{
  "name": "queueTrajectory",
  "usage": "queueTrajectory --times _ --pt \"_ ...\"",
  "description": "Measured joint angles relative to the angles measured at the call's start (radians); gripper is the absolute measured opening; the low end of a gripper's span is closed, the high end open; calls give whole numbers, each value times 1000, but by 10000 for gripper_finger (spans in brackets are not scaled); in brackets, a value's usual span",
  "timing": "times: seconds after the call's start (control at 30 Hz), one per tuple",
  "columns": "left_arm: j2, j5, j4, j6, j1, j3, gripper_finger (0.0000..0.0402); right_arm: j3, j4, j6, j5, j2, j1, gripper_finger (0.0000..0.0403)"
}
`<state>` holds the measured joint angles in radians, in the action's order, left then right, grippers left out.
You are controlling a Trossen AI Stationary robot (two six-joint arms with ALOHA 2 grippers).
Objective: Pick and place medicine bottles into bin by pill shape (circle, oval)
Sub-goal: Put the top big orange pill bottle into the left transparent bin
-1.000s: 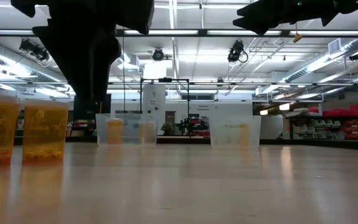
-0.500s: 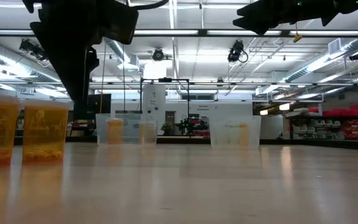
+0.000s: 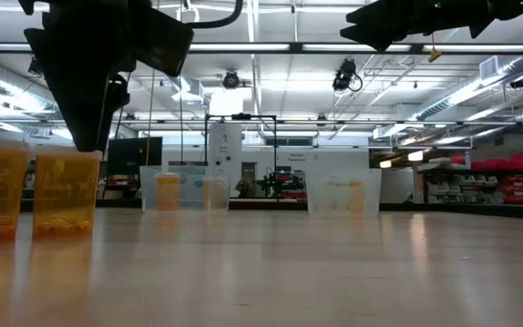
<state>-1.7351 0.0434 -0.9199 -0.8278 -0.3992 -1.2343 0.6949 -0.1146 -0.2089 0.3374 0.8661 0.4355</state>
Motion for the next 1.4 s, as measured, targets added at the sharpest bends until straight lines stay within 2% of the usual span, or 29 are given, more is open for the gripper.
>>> queueTrajectory --times 0.27,0.9,1.27,1.4 --pt "0 -62 -16 -3 0 0 291 0 0 0 0 0 0 305" --pt "-47 -65 -45 31 4 -1 288 0 0 -1 0 0 0 305" --pt "-46 -61 -44 60 10 -1 217 0 0 -1 0 0 0 305" --pt "-45 -59 -52 115 26 -7 206 0 0 -1 0 0 0 305"
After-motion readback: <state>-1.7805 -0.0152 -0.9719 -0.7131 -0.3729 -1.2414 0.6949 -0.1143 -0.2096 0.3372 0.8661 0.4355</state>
